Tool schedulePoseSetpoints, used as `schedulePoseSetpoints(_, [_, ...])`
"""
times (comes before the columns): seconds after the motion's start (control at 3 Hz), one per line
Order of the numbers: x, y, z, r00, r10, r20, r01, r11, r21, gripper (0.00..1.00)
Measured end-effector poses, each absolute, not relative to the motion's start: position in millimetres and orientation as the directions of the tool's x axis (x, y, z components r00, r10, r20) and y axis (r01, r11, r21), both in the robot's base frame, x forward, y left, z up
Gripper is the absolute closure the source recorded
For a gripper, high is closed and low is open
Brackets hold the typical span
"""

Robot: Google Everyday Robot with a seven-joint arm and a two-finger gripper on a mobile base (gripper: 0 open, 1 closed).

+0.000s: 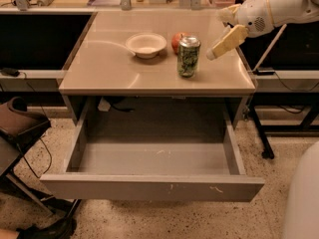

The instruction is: Place green can into top drawer

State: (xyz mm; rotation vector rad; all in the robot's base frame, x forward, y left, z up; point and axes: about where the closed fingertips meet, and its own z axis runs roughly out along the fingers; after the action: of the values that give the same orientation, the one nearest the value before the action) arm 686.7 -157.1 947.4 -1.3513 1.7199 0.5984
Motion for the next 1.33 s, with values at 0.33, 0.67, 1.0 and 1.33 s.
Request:
schedulePoseSetpoints(0.33, [688, -157, 948, -0.057, -0.537, -0.842, -0.944, 0.303, -0.130, 0.00])
schedulePoseSetpoints(0.67, [699, -154, 934, -0.069, -0.558, -0.827, -0.946, 0.300, -0.125, 0.00])
schedulePoseSetpoints(1.0, [708, -152, 911, -0.095, -0.572, -0.815, -0.949, 0.299, -0.099, 0.00])
schedulePoseSetpoints(1.33, [714, -151, 895, -0.119, -0.573, -0.811, -0.951, 0.301, -0.074, 0.00])
